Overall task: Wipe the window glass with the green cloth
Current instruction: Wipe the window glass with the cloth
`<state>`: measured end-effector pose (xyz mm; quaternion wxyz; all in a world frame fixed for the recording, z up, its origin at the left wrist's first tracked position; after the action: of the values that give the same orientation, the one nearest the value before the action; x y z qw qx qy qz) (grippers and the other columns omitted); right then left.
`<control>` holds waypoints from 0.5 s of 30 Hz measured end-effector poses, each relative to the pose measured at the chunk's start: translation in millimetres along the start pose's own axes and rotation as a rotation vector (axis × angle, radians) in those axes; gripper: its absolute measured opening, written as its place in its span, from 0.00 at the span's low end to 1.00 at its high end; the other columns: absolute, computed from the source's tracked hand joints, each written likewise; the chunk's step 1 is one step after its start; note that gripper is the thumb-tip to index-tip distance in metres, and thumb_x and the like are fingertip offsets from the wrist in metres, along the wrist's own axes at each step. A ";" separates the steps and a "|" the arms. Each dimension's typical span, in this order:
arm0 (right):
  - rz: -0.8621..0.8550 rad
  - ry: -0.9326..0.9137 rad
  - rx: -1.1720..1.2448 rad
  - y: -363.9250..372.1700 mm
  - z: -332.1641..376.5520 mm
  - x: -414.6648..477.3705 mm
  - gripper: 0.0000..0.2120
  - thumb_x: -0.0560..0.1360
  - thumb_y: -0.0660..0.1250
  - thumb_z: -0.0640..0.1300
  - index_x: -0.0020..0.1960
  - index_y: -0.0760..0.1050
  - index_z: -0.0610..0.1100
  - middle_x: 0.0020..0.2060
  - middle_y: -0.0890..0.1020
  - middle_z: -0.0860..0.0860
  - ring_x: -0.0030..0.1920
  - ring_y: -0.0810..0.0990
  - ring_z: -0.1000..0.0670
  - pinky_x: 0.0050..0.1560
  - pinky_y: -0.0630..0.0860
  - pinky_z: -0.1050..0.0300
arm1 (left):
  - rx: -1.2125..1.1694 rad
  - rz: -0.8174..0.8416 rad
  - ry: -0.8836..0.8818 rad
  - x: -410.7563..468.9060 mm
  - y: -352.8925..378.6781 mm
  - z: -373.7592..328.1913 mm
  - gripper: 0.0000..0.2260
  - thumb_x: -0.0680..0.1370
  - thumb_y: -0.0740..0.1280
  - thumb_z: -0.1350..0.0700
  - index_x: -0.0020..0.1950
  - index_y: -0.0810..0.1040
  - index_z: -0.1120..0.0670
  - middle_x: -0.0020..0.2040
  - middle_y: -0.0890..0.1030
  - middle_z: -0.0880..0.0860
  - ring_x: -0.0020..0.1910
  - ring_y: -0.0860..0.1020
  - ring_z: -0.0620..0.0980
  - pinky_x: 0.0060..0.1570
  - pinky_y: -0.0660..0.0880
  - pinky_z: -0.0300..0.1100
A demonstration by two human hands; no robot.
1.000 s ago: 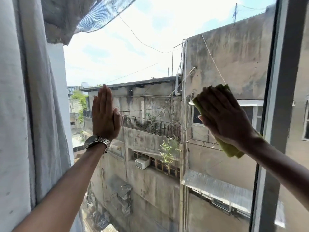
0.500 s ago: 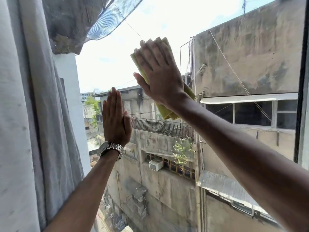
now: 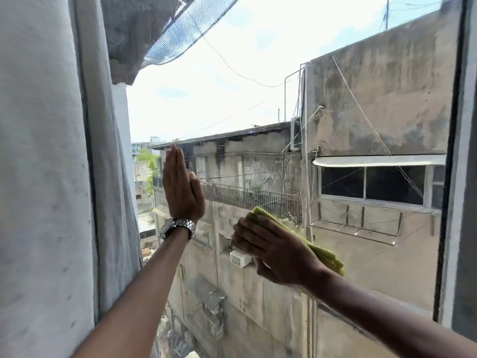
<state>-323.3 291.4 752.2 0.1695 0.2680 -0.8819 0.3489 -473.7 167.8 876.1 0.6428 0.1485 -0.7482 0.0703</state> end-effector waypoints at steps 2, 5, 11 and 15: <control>0.106 0.022 0.049 19.7 13.7 -38.4 0.38 0.75 0.58 0.50 0.83 0.50 0.45 0.82 0.57 0.45 0.82 0.54 0.44 0.82 0.56 0.41 | -0.002 0.005 -0.002 -0.5 0.8 -0.6 0.25 0.80 0.54 0.61 0.77 0.61 0.67 0.79 0.63 0.64 0.80 0.61 0.60 0.80 0.61 0.59; 0.131 0.078 0.087 21.5 15.8 -64.3 0.39 0.72 0.58 0.52 0.82 0.56 0.44 0.81 0.61 0.46 0.82 0.58 0.45 0.79 0.54 0.44 | 0.006 0.014 -0.013 0.9 2.1 0.3 0.24 0.81 0.55 0.61 0.77 0.61 0.66 0.79 0.63 0.64 0.80 0.61 0.60 0.79 0.61 0.58; 0.010 0.126 -0.010 -11.8 31.2 -45.2 0.20 0.75 0.68 0.41 0.67 0.78 0.45 0.63 0.83 0.50 0.64 0.81 0.49 0.65 0.80 0.47 | 0.122 0.050 -0.014 -1.2 2.8 0.3 0.24 0.83 0.52 0.58 0.79 0.59 0.64 0.80 0.62 0.62 0.81 0.61 0.59 0.79 0.62 0.58; 0.136 0.309 -0.040 -35.7 22.7 -40.0 0.17 0.63 0.79 0.42 0.51 0.82 0.47 0.47 0.84 0.52 0.51 0.82 0.50 0.58 0.71 0.46 | 0.312 0.278 -0.082 3.0 4.4 -0.8 0.26 0.84 0.48 0.53 0.81 0.50 0.60 0.83 0.54 0.59 0.83 0.55 0.57 0.80 0.60 0.59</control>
<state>-272.8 267.7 735.6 0.2842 0.1472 -0.8683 0.3789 -474.7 171.8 879.5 0.5652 0.1441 -0.7671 0.2671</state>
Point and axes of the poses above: each hand's wrist, its own x-axis towards the middle knuckle, its own y-axis out of the palm, z = x × y, the point moved 8 cm from there along x, towards the middle knuckle
